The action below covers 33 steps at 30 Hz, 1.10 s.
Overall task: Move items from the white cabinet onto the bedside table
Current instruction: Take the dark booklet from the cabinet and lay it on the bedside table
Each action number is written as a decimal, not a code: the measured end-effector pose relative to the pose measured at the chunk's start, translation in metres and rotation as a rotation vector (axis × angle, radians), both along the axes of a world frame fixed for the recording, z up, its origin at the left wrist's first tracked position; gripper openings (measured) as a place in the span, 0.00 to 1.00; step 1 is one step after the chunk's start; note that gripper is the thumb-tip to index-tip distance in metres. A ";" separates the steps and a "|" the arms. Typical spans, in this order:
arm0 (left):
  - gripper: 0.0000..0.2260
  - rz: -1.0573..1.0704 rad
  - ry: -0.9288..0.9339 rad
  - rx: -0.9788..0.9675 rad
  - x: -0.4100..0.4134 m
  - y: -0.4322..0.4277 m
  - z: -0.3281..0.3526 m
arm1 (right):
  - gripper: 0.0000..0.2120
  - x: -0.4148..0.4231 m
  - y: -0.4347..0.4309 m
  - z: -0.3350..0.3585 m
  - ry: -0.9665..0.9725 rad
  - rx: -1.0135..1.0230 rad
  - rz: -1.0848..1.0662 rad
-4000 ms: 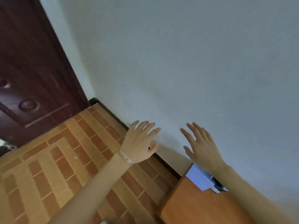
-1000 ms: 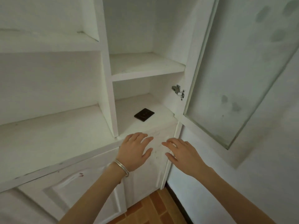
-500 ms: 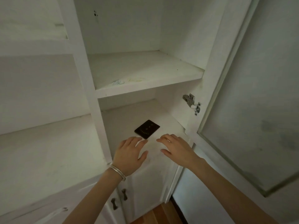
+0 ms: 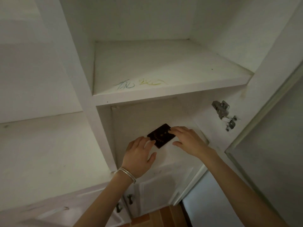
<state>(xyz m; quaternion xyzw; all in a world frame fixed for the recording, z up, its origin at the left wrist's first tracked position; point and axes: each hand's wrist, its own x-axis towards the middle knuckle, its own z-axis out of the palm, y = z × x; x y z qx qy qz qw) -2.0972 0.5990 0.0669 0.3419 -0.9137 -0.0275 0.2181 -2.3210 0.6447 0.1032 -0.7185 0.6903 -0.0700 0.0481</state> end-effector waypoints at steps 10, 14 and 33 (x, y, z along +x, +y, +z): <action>0.22 0.196 -0.029 0.089 -0.008 -0.003 0.000 | 0.29 -0.015 -0.069 -0.005 0.073 0.277 0.188; 0.22 0.208 -0.067 0.104 -0.010 0.001 -0.004 | 0.31 -0.017 -0.076 -0.004 0.064 0.292 0.219; 0.21 -0.082 -0.036 0.086 -0.034 -0.017 -0.001 | 0.14 -0.006 0.022 -0.001 -0.302 0.102 -0.348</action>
